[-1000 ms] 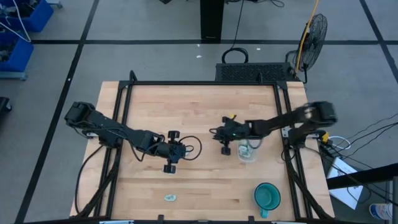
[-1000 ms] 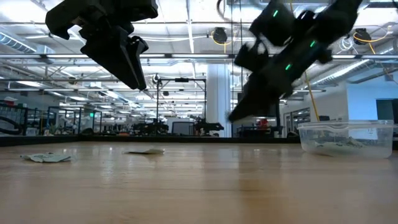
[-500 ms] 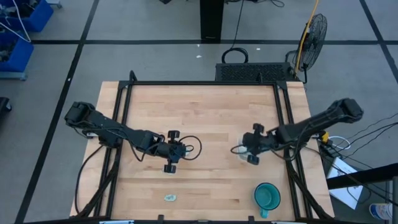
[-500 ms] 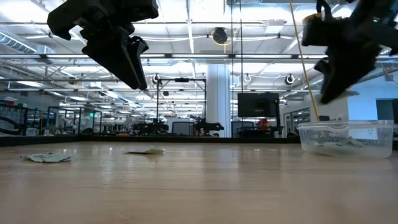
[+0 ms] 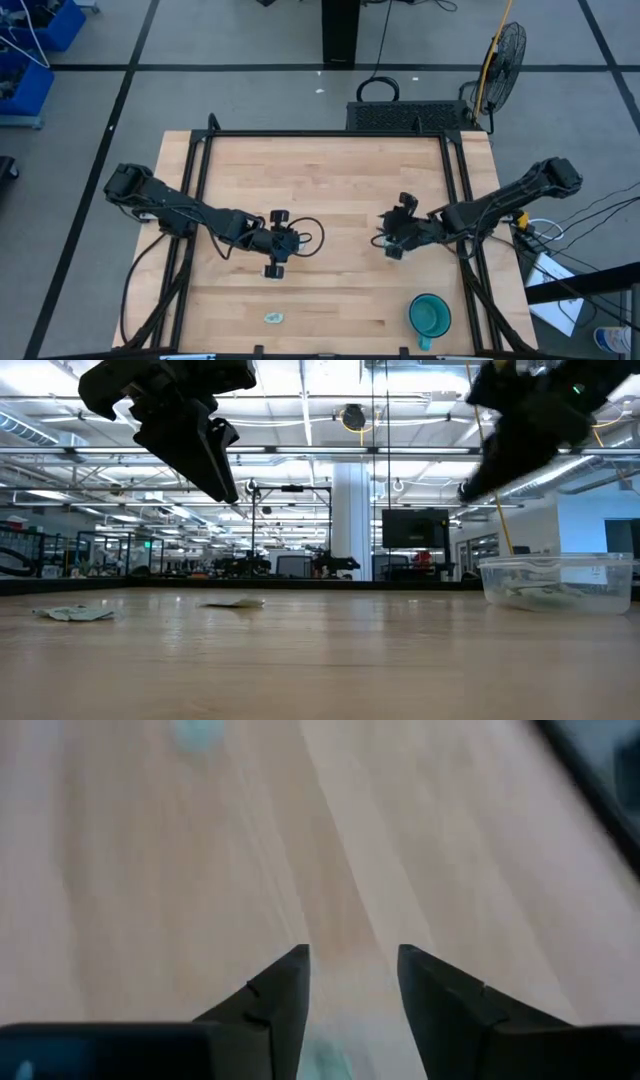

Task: Pick and place Stevia / Truvia into bins
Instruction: Put the stevia packet into the bin

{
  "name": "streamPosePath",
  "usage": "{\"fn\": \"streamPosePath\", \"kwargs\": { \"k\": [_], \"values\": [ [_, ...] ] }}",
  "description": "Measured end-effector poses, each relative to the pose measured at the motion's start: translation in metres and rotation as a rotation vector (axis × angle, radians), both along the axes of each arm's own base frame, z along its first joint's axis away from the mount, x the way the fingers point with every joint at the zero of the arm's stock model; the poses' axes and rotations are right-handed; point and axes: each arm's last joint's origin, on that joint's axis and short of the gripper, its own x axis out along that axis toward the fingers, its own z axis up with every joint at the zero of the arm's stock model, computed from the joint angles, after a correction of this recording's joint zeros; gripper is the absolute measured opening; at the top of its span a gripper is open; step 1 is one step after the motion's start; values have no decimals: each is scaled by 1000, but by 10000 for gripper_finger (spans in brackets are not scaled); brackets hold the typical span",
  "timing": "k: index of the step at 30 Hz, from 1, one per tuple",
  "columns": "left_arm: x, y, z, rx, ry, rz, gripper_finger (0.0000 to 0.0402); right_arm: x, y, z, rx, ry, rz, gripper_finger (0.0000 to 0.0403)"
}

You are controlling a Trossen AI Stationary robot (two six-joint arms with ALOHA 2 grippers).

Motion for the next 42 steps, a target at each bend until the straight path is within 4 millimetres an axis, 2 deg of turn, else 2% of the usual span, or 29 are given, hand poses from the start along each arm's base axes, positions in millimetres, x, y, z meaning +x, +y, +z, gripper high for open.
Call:
{"fn": "streamPosePath", "kwargs": {
  "k": [5,10,15,22,25,31,36,42],
  "values": [
    [0,0,0,-14,-4,20,140,20,8,21,16,-266,87,148],
    [0,0,-1,-32,1,52,140,25,10,31,35,-389,92,143],
    [5,0,-13,-7,35,54,140,22,8,19,36,-393,92,144],
    [20,0,-56,66,131,111,140,12,5,-8,55,-458,88,142],
    [24,-2,-67,70,146,107,140,7,3,-17,48,-488,98,145],
    [29,-4,-74,56,118,113,140,5,1,-16,4,-572,129,144],
    [33,-4,-85,60,134,122,140,4,1,-19,0,-569,131,145],
    [32,-4,-89,112,145,136,132,4,1,-19,-1,-566,132,144]
  ]
}}
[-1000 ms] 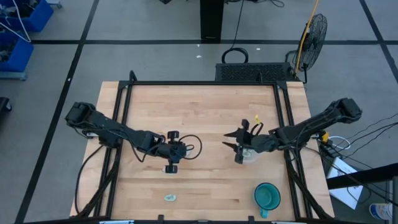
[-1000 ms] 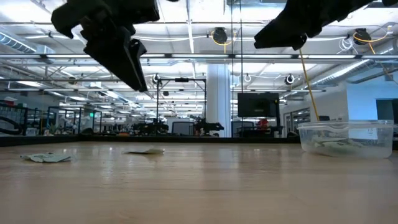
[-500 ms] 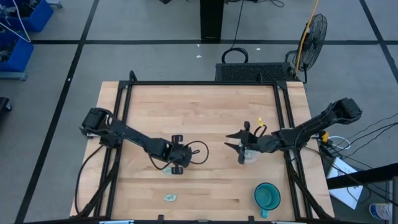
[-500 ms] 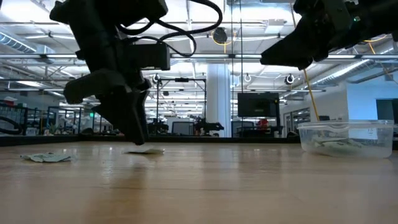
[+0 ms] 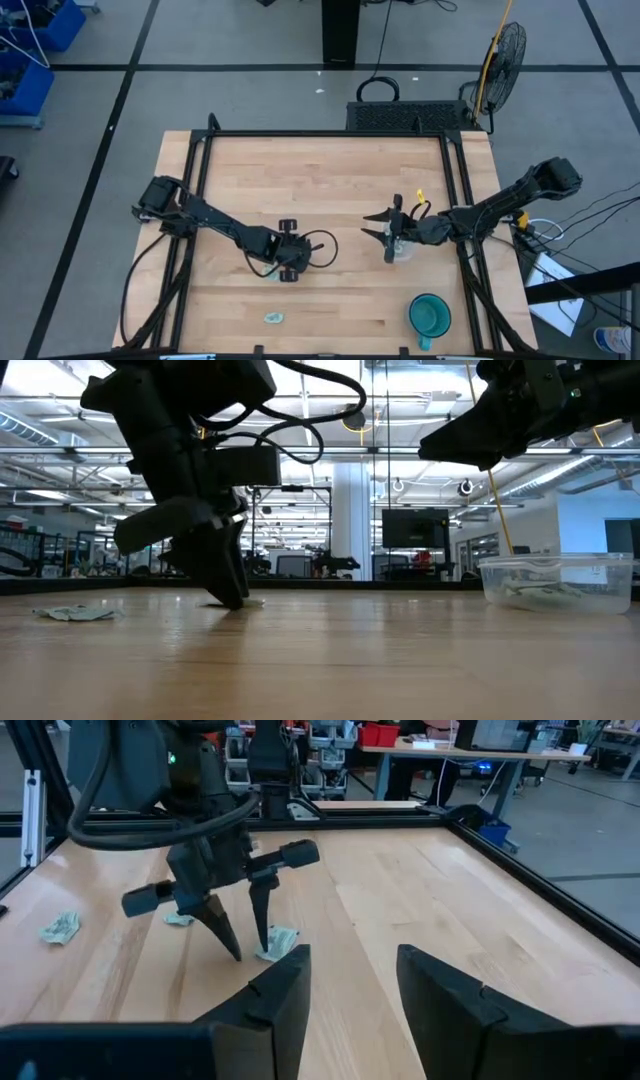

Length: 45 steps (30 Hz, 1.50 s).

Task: Pick and place Stevia / Truvia into bins
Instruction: Put the stevia packet into the bin

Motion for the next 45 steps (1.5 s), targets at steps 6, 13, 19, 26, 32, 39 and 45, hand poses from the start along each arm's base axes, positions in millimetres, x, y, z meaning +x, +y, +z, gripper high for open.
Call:
{"fn": "streamPosePath", "kwargs": {
  "k": [6,13,19,26,32,39,45],
  "values": [
    [-1,2,-1,28,10,-2,49,0,0,0,0,0,0,145],
    [0,7,-1,46,13,6,5,0,0,0,0,0,1,144],
    [4,4,24,34,-107,-58,3,0,0,0,2,-5,2,142],
    [23,-2,62,-70,-422,-165,2,-7,5,13,22,-52,66,142],
    [45,4,72,-127,-659,-244,1,-33,14,37,73,-117,169,142],
    [80,19,89,-161,-890,-308,1,-51,15,50,43,-164,222,141],
    [127,22,82,-164,-894,-369,1,-58,6,59,23,-217,62,141]
  ]
}}
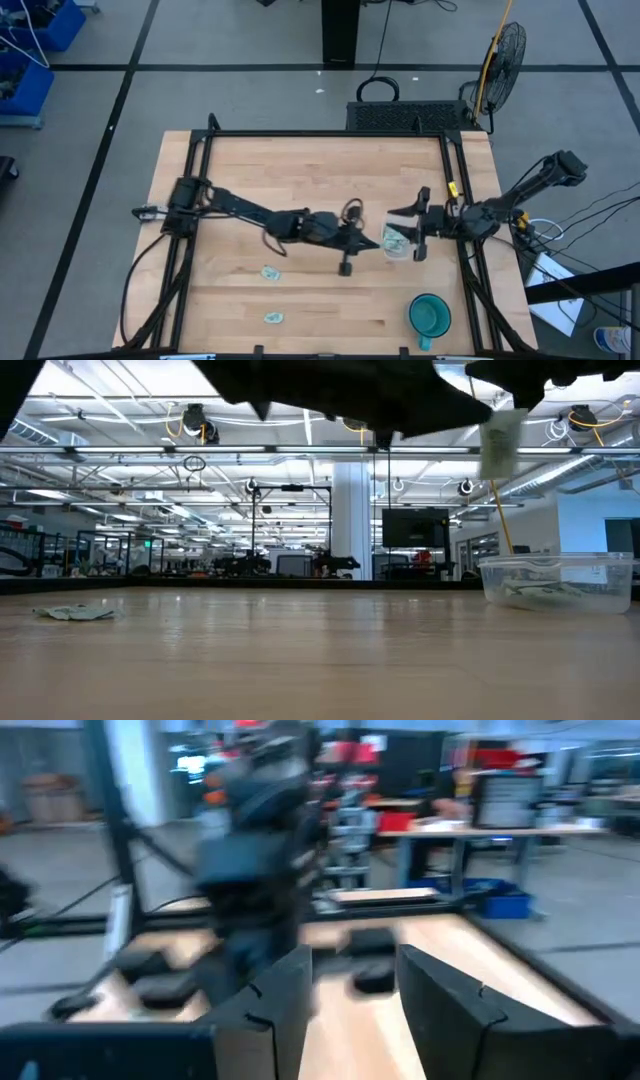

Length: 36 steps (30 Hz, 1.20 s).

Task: Pick and place Stevia / Truvia into bins
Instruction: Put the stevia packet into the bin

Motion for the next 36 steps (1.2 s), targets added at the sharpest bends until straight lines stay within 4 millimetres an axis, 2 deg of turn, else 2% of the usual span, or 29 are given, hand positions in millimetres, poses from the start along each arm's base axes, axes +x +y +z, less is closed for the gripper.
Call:
{"fn": "streamPosePath", "kwargs": {
  "k": [5,10,16,25,28,32,36],
  "values": [
    [34,3,-16,-38,17,39,2,-3,-2,0,-11,10,-23,141],
    [51,11,-38,-58,49,69,1,-4,-3,1,-54,14,-22,141],
    [55,27,-53,-95,83,152,24,-4,-3,0,-53,18,-18,141],
    [54,31,-54,-91,106,158,84,-4,-3,0,-50,18,-17,141],
    [45,28,-44,-57,214,147,105,-4,-3,0,-34,15,-17,141],
    [19,24,-7,3,386,128,114,-4,-2,-1,-4,18,-17,141],
    [-19,19,33,11,559,125,108,-3,-2,-4,-20,48,-17,141]
  ]
}}
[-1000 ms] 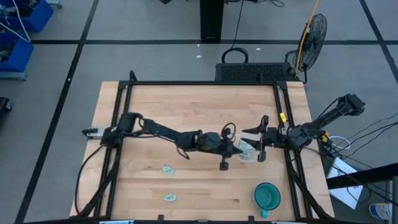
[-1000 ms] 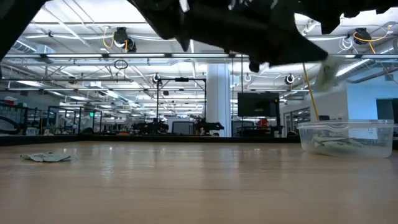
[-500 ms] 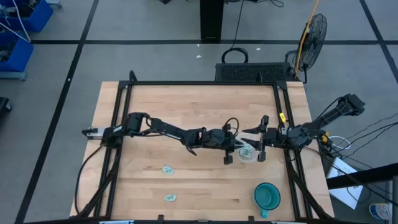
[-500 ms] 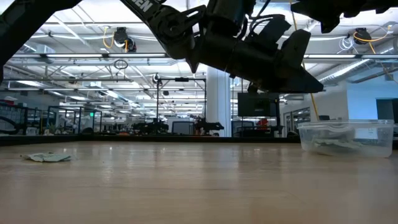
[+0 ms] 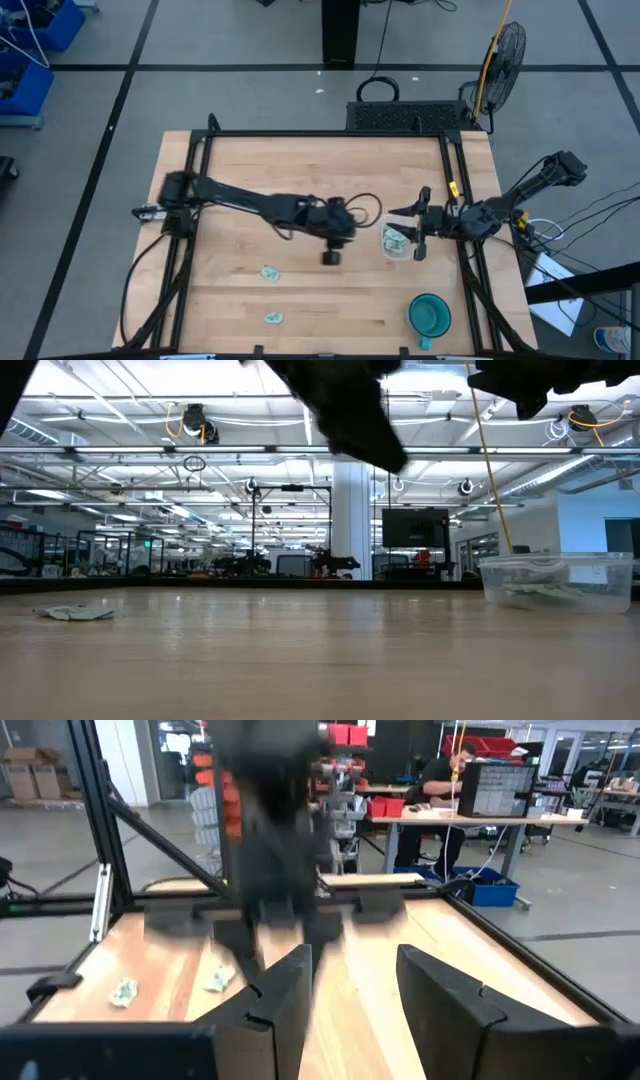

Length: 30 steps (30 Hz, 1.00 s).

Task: Pick and place Stevia / Truvia into bins
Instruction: Put the stevia packet into the bin

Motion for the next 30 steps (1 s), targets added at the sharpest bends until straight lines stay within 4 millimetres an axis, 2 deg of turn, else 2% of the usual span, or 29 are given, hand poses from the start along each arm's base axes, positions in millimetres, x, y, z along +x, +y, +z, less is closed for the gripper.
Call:
{"fn": "streamPosePath", "kwargs": {
  "k": [5,8,11,14,18,23,26,30],
  "values": [
    [-58,-9,47,33,185,-10,87,1,1,-2,-6,10,0,141],
    [-93,-14,69,33,270,91,70,2,1,-2,-6,11,0,141],
    [-126,-21,83,47,353,202,52,3,2,-3,-8,15,0,141],
    [-154,-33,86,91,403,277,38,4,2,-4,13,16,-1,141],
    [-188,-48,70,163,434,317,23,4,2,-4,43,12,-3,141],
    [-217,-56,24,186,469,392,13,4,2,-4,42,15,-3,141],
    [-226,-56,-6,155,547,410,23,4,3,-5,39,18,-3,141],
    [-226,-55,-43,47,565,384,62,4,3,-5,39,17,-3,141]
  ]
}}
